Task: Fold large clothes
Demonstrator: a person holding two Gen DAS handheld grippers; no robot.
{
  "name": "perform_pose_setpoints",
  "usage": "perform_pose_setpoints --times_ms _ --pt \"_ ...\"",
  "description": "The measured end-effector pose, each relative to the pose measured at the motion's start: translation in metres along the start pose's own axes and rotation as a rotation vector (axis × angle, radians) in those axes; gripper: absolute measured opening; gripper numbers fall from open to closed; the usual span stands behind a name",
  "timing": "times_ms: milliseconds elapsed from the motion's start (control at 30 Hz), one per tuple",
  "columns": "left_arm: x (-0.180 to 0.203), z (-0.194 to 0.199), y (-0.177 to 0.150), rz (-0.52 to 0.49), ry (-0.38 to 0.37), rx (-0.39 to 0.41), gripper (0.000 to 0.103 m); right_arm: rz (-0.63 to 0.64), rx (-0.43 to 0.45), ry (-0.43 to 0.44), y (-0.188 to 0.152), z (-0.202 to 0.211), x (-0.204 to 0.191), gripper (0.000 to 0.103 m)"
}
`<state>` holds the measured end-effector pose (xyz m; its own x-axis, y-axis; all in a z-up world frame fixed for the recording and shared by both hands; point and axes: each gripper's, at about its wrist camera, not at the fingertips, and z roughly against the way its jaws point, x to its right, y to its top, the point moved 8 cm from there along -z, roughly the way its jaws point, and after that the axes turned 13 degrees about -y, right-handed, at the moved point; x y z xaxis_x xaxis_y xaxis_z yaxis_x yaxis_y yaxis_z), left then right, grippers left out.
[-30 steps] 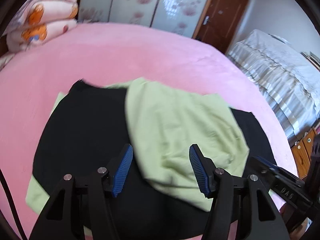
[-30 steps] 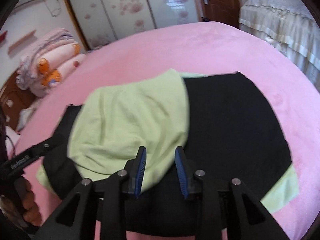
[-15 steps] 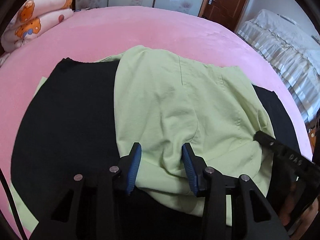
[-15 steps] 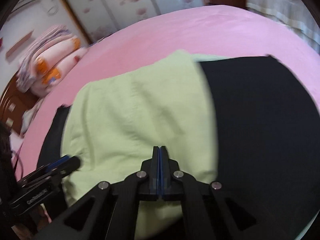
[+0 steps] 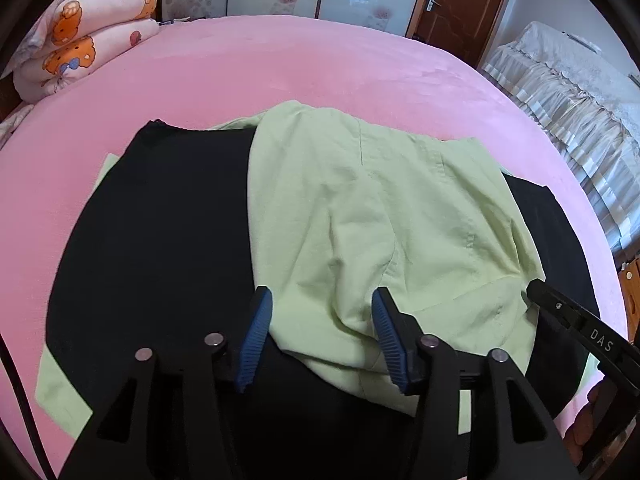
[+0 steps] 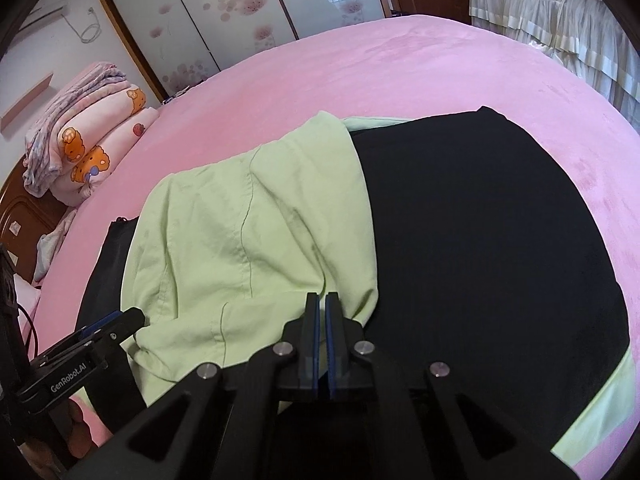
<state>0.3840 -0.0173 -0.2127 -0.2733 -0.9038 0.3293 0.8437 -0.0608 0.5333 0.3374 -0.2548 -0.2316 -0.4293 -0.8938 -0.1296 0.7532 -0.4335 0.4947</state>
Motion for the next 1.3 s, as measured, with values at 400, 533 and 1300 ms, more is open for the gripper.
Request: perform_pose_setpoints --times_ms 400,533,1300 --pt "0.014 0.061 -0.018 0.029 0.025 0.019 0.063 -0.032 0.025 -0.010 -0.010 0.050 0.000 0.003" --pt "0.024 0.089 -0.033 0.018 0.029 0.027 0.063 -0.028 0.028 -0.001 -0.020 0.072 -0.003 0.003" --pt "0.008 0.167 -0.123 0.114 -0.124 0.028 0.074 0.197 0.138 -0.031 -0.090 0.172 -0.045 0.027"
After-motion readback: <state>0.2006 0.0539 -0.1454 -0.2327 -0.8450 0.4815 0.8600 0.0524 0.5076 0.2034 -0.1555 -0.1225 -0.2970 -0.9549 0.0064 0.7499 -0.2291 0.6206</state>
